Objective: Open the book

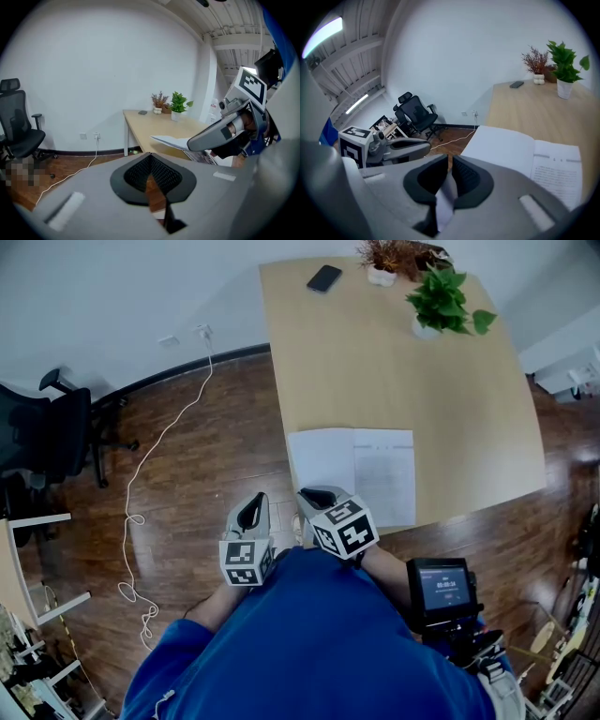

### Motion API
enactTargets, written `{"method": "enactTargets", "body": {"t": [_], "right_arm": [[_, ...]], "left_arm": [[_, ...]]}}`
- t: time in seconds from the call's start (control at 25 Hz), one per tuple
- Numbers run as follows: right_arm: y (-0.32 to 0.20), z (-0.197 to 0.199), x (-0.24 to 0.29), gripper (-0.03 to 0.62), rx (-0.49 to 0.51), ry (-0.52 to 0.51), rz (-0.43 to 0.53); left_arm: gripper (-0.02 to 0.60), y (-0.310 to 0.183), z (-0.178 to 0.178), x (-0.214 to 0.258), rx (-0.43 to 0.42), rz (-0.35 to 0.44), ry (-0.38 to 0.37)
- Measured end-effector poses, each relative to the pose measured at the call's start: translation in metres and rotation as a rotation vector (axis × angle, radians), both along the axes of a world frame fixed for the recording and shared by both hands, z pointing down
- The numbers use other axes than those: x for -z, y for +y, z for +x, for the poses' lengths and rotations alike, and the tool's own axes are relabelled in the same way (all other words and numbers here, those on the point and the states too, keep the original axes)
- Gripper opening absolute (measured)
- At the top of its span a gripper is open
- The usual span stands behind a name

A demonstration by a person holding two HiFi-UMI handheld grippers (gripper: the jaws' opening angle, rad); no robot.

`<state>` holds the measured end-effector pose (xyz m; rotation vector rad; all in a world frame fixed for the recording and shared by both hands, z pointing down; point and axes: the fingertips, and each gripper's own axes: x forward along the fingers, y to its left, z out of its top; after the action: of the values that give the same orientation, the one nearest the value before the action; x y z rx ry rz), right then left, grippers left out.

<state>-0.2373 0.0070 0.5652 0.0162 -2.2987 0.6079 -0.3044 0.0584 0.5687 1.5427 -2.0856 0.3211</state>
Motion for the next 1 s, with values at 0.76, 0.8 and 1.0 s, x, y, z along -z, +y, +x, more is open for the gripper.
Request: {"method": "enactTargets", "body": {"t": [0.76, 0.8, 1.0], "right_arm": [[0.020, -0.002, -0.077, 0.020, 0.106, 0.229, 0.155], [0.020, -0.002, -0.079, 0.020, 0.105, 0.235, 0.153], [0.020, 0.000, -0.089, 0.020, 0.096, 0.251, 0.141]], "left_arm": [[0.006, 0.034, -0.023, -0.008, 0.036, -0.025, 0.003], [0.006, 0.035, -0.024, -0.009, 0.036, -0.027, 0.004], [0.006, 0.034, -0.024, -0.008, 0.031, -0.032, 0.017]]}}
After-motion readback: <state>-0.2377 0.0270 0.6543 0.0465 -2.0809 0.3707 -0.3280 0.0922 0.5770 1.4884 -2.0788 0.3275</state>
